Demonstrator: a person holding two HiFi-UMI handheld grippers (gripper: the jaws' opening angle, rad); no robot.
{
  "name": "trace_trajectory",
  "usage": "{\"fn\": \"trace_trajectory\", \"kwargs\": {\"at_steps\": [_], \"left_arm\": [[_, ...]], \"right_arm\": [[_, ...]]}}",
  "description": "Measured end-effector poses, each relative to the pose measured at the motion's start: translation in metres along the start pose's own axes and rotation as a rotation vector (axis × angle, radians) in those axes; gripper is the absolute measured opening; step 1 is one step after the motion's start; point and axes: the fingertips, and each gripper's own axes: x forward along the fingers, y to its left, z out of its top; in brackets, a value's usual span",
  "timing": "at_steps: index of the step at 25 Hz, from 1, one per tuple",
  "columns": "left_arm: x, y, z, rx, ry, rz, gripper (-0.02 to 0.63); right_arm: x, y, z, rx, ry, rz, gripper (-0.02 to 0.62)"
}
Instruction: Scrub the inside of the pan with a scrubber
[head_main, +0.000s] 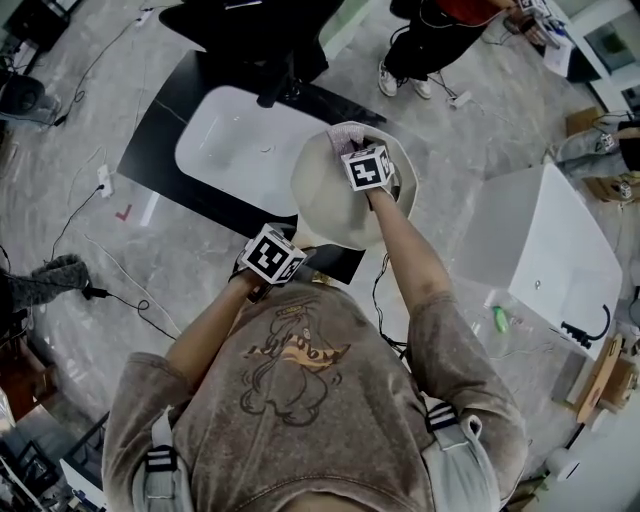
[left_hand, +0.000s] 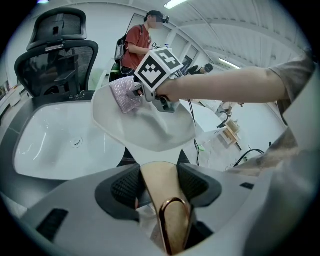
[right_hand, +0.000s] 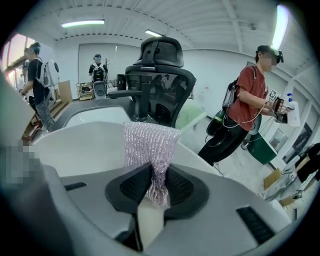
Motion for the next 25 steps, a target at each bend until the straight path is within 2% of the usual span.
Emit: {"fn": "trace_trajectory", "kwargs": {"at_steps": [6, 12, 20, 25], "left_arm": [[-0.001, 0.001, -0.002, -0.016, -0.009, 0.009, 0.256], [0.001, 0.003, -0.003, -0.021, -0.008, 0.005, 0.256], [0.001, 0.003, -0.002, -0.016, -0.004, 0.011, 0.256], [0.000, 0.003, -0.002, -0.024, -0.001, 0.009, 0.256]], "right_arm": [[-0.016, -0.033, -0.022, 0.030, 0.060, -0.112, 0.087], [-0.028, -0.047, -0.044, 0.057, 0.133, -0.176, 0.086], [-0.037, -0.037, -0.061, 0.002, 0.218, -0.161, 0.086], [-0.039, -0.022, -0.075, -0.044, 0.304, -0.102, 0.086]]}}
